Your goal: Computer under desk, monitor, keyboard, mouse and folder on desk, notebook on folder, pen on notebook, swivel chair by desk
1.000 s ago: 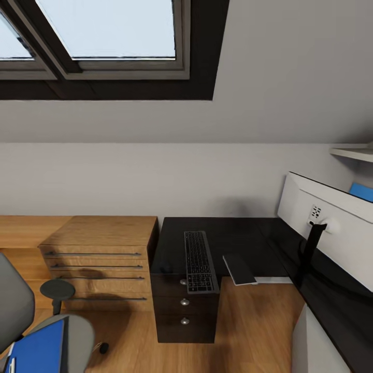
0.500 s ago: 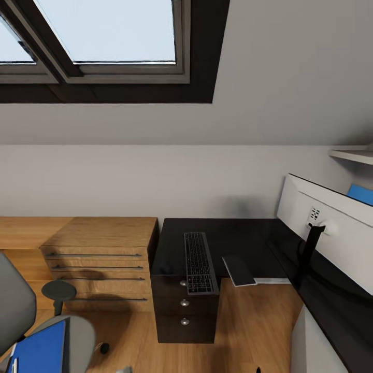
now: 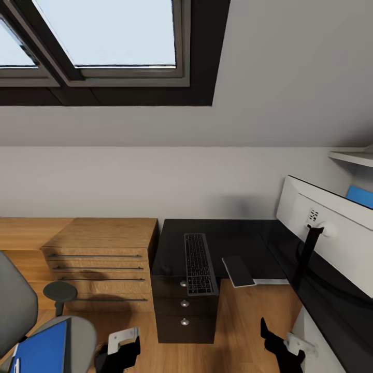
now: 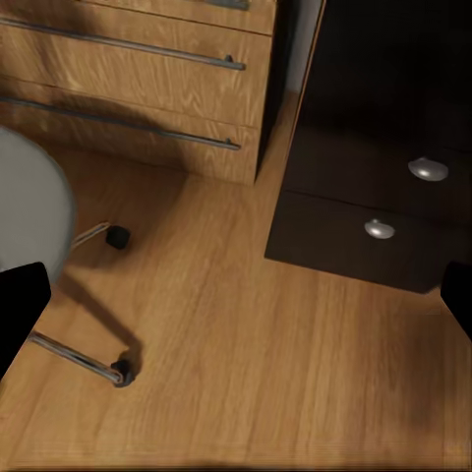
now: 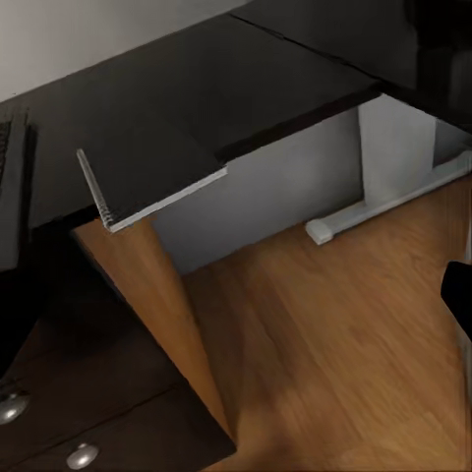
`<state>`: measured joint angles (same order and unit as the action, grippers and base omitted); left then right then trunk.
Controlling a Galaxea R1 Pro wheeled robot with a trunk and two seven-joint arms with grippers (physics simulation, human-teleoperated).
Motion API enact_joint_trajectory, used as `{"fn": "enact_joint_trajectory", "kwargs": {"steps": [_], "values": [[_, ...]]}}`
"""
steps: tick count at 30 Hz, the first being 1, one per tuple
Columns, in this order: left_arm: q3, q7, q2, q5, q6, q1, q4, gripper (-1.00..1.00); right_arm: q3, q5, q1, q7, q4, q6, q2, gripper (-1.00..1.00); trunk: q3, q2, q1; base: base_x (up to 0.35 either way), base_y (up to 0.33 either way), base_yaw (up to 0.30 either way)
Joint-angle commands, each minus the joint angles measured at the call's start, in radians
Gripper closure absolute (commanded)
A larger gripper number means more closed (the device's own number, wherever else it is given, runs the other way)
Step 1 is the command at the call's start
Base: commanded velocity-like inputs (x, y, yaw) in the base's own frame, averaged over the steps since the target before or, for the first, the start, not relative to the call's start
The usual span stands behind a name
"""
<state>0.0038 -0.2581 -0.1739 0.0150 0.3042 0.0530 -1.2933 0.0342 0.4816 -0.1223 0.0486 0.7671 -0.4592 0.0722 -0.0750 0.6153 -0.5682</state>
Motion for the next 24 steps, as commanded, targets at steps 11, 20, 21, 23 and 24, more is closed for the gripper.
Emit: {"fn": "enact_joint_trajectory", "kwargs": {"steps": [11, 20, 21, 23, 24], "values": [[-0.010, 0.000, -0.001, 0.008, 0.108, -0.057, -0.084, -1.00, 0.008, -0.133, -0.064, 0.257, 0.345, 0.457, 0.025, -1.00, 0.033, -0.076, 0.042, 0.000, 0.000, 0.000], [-0.045, 0.000, -0.001, 0.010, 0.114, -0.069, -0.087, -1.00, 0.008, -0.234, -0.190, 0.296, 0.407, 0.726, 0.027, -1.00, 0.061, -0.139, 0.076, 0.000, 0.000, 0.000], [-0.048, 0.000, -0.001, 0.010, 0.114, -0.070, -0.087, -1.00, 0.007, -0.238, -0.197, 0.297, 0.400, 0.734, 0.028, -1.00, 0.061, -0.139, 0.076, 0.000, 0.000, 0.000], [-0.052, 0.000, -0.001, 0.010, 0.113, -0.070, -0.087, -1.00, 0.007, -0.244, -0.207, 0.297, 0.376, 0.738, 0.028, -1.00, 0.061, -0.139, 0.076, 0.000, 0.000, 0.000], [-0.053, 0.000, -0.001, 0.010, 0.112, -0.071, -0.087, -1.00, 0.007, -0.247, -0.211, 0.297, 0.363, 0.734, 0.028, -1.00, 0.061, -0.139, 0.076, 0.000, 0.000, 0.000]]}}
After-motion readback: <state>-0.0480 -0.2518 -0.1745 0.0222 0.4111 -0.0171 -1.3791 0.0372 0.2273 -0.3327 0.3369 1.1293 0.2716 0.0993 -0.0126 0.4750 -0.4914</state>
